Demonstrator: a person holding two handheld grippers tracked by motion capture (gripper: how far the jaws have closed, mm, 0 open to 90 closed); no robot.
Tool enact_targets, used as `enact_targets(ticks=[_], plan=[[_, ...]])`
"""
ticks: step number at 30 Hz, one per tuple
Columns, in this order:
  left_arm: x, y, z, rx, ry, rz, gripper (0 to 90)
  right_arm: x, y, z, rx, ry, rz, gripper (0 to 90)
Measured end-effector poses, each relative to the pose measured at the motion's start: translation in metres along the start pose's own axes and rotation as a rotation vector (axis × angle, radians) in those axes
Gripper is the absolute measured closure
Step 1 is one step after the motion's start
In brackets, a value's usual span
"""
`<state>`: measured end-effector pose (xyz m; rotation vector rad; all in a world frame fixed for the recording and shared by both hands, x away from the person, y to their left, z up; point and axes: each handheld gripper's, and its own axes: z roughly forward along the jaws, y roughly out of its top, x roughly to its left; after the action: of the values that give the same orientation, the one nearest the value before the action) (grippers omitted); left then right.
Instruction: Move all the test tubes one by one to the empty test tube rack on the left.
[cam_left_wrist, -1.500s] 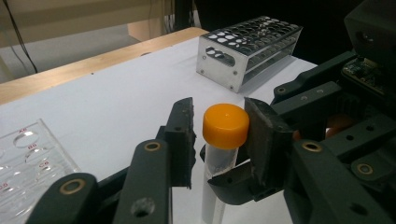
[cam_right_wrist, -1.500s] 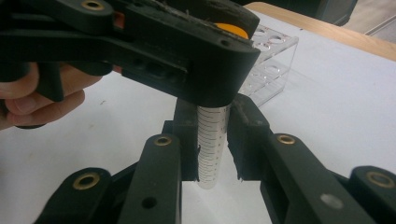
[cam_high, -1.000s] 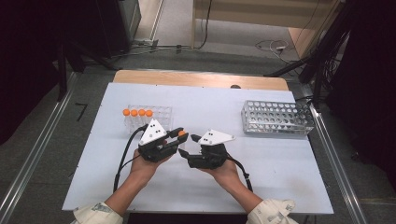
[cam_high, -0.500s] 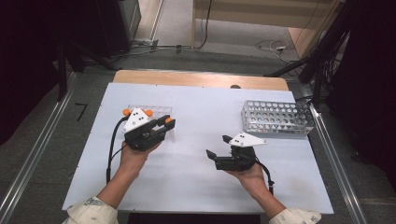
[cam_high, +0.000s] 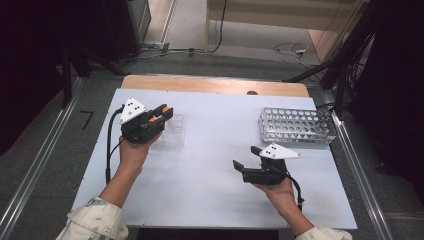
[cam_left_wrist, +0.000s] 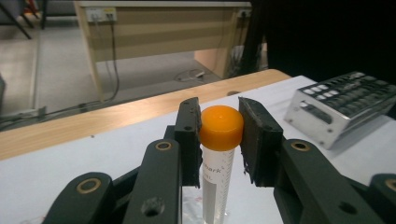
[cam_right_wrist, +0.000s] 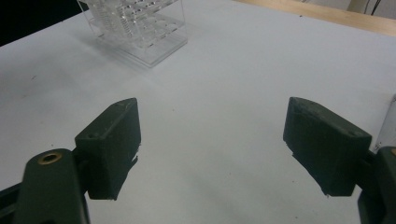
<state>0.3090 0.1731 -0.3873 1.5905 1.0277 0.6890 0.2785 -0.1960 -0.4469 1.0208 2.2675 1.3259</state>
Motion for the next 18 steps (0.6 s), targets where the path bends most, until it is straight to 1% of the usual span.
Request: enact_targets(ticks=[2, 5, 10, 14, 18], plan=[[0.003, -0.001, 0.003, 0.002, 0.013, -0.010, 71.4, 0.000, 0.000, 0.000, 0.001, 0.001, 0.002, 17.5], [0.006, -0.002, 0.009, 0.005, 0.032, -0.009, 71.4, 0.001, 0.000, 0.000, 0.001, 0.003, 0.000, 17.5], [0.006, -0.006, 0.016, 0.023, 0.067, 0.019, 71.4, 0.000, 0.000, -0.001, -0.004, 0.004, 0.001, 17.6], [0.005, -0.008, 0.019, 0.041, 0.077, 0.040, 71.4, 0.000, -0.001, -0.002, -0.004, 0.002, 0.006, 17.7], [0.004, -0.014, 0.021, 0.058, 0.079, 0.043, 71.3, 0.000, -0.001, -0.002, -0.005, 0.004, 0.006, 17.7]])
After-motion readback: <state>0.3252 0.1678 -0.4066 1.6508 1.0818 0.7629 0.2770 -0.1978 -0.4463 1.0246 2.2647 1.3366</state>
